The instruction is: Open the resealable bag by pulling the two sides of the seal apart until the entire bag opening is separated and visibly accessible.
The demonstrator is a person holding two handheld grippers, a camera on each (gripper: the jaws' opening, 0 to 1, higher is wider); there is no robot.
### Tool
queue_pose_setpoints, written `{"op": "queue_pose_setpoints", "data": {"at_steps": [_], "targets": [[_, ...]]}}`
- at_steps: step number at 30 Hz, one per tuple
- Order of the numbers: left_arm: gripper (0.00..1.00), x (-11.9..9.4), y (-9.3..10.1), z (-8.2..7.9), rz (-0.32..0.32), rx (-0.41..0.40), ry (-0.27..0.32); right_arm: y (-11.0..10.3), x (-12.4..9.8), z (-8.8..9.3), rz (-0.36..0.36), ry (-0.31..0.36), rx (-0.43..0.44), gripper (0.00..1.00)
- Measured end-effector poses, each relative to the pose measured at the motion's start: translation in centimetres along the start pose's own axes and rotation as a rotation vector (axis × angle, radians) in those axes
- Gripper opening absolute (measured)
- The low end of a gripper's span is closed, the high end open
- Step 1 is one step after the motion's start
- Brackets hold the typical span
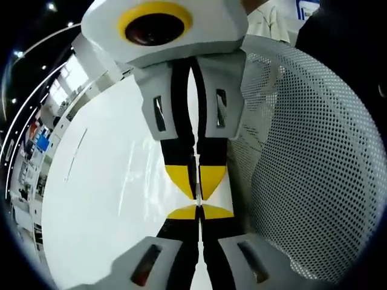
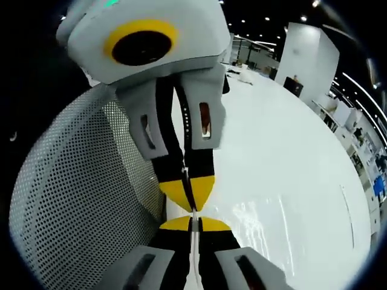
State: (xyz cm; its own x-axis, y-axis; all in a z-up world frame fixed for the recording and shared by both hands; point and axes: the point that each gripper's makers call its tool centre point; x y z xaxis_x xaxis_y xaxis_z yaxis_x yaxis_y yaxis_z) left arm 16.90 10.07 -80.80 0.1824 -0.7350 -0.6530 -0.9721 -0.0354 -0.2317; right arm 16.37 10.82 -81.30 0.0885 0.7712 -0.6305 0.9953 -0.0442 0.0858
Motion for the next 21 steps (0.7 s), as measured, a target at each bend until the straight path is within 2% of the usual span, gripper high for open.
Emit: {"op": "queue_pose_setpoints", "data": {"at_steps": [7,14,18,21], "targets": [[0.00,-0.3,0.2,0.3,0.008,-0.016,-0.001,-0.3,0.3,-0.3,-0.007,0.006,-0.022,0.00],[0.00,-0.6,-0.2,0.3,-0.013,-0.021,-0.005,0.1,0.5,-0.7,-0.007,0.006,-0.047,0.00],[0.00,-0.4,0.0,0.3,0.000,-0.004,-0.018,-0.2,1.0,-0.9,-0.018,-0.001,-0.072,0.00],[0.00,-0.3,-0.1,0.5,-0.021,-0.005,-0.024,-0.1,1.0,-0.8,-0.015,-0.025,-0.119,0.00]]}}
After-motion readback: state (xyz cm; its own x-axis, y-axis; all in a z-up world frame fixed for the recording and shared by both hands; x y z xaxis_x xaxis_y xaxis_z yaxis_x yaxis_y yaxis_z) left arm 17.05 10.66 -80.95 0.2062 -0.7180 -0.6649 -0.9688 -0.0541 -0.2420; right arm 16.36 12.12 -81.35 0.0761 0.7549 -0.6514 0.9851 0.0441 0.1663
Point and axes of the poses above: the point that each gripper's makers call its tool centre point, and the gripper's own axes: x roughly forward along the fingers, y roughly to its right, z roughly out of its underside, and after that the axes turned 12 degrees about y, right-handed
